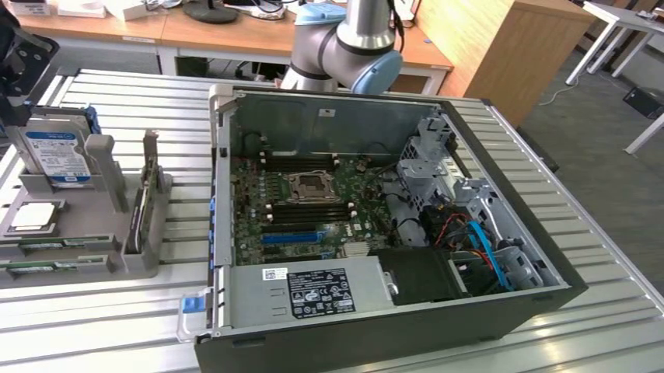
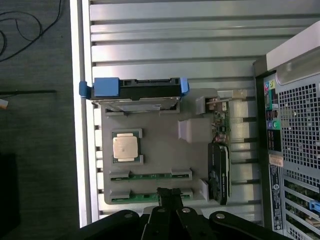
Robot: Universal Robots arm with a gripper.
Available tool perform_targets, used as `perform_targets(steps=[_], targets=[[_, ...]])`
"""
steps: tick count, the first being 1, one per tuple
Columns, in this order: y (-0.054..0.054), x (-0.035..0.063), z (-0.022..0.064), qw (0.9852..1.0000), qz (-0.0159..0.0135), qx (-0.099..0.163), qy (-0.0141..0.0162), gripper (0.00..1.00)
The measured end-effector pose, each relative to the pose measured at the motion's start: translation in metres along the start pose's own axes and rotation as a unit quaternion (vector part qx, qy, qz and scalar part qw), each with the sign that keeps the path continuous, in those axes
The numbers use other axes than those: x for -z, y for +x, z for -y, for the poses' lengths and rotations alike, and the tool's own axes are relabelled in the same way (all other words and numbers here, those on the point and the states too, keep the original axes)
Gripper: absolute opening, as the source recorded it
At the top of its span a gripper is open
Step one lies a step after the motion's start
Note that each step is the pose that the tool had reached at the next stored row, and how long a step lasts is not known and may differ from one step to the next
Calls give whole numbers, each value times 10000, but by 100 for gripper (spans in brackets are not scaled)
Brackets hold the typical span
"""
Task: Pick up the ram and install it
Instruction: 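Reach for the ram, then pick up the ram and move it above insertion slot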
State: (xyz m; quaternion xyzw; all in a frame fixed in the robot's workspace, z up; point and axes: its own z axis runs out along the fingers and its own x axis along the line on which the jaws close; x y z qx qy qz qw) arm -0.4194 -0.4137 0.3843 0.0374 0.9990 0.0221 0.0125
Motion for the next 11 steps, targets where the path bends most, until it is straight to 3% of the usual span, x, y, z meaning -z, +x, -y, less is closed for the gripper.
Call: perform_targets(steps=[11], targets=[[0,0,12,10000,0,0,-4,11]])
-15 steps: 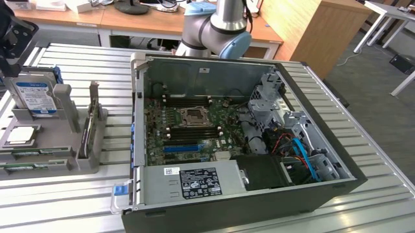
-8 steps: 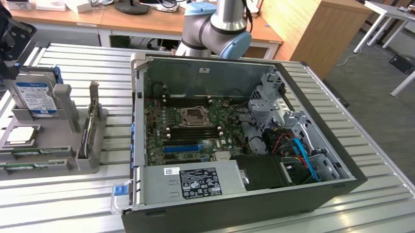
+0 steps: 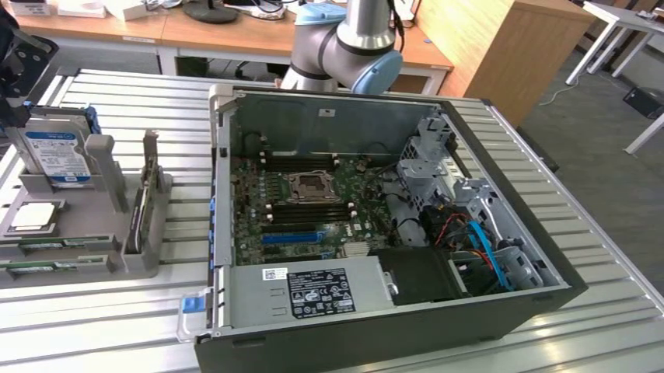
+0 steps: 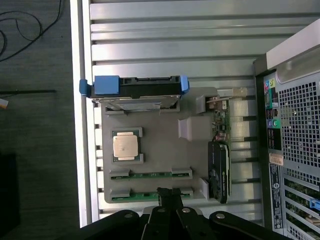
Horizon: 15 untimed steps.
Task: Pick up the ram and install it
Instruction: 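Pick up the ram and move it above insertion slot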
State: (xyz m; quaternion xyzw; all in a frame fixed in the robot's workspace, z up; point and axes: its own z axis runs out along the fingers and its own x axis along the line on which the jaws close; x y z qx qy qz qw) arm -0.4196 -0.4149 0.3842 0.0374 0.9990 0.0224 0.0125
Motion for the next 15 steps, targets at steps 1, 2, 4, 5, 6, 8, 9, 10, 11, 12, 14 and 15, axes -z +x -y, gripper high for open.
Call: perform_targets(steps=[1,2,4,5,6,8,9,10,11,12,14,15], targets=[[0,0,0,10000,0,0,0,11],[0,0,0,10000,0,0,0,11],[0,0,0,10000,0,0,0,11],[0,0,0,10000,0,0,0,11],[0,0,0,10000,0,3,0,11],[1,0,0,10000,-3,63,-1,11],[1,0,0,10000,-4,95,-2,11],[1,0,0,9999,-7,149,-4,11],[0,0,0,9997,-10,228,-5,11],[0,0,0,9995,-14,316,-7,11],[0,0,0,9987,-23,504,-11,11],[0,0,0,9982,-27,594,-13,11]])
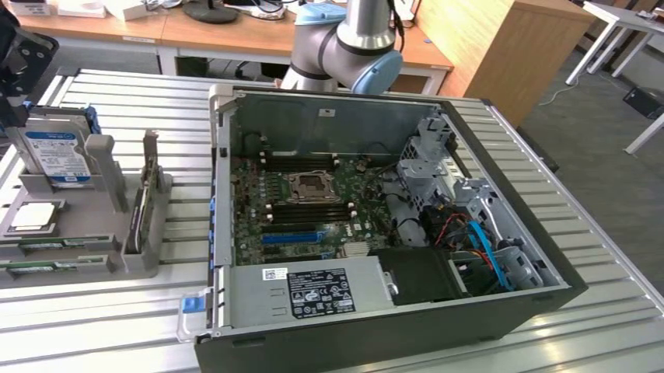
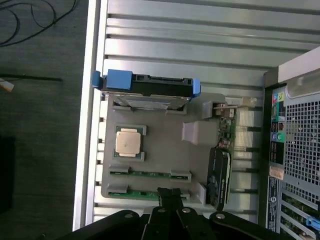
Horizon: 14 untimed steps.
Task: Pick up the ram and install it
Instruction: 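Pick up the ram and move it above insertion slot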
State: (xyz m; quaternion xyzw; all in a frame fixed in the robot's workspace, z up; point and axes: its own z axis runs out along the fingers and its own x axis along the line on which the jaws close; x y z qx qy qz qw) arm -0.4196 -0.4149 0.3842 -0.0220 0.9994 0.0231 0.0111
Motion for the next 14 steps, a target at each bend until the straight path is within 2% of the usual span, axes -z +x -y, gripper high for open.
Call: perform_targets(steps=[4,7,9,14], targets=[[0,-1,0,9993,-17,364,-7,11],[0,-1,0,9980,-29,634,-11,11],[0,-1,0,9967,-38,812,-12,11],[0,-2,0,9922,-58,1247,-14,11]])
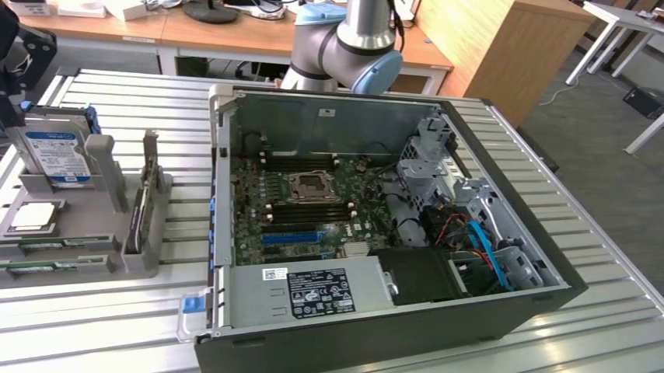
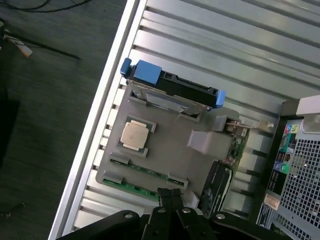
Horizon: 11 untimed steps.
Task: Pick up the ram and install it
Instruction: 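Pick up the ram and move it above insertion slot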
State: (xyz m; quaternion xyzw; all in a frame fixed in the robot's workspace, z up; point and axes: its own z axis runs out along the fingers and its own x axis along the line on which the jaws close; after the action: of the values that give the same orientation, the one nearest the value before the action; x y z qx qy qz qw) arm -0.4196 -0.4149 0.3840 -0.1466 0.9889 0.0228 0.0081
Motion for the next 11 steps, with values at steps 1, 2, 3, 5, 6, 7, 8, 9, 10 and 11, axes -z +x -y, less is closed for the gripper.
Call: perform_targets(steps=[1,2,3,5,6,7,8,9,10,11], targets=[[0,0,0,10000,-4,77,0,11],[0,0,0,9999,-8,160,0,11],[0,0,0,9997,-12,230,1,11],[0,0,0,9993,-20,377,2,11],[0,-1,0,9989,-23,465,0,11],[0,-2,0,9985,-27,554,-1,11],[0,-2,0,9979,-31,644,-3,11],[0,-2,0,9973,-35,739,-5,11],[0,-2,0,9966,-39,828,-6,11],[0,-3,0,9957,-43,921,-8,11]])
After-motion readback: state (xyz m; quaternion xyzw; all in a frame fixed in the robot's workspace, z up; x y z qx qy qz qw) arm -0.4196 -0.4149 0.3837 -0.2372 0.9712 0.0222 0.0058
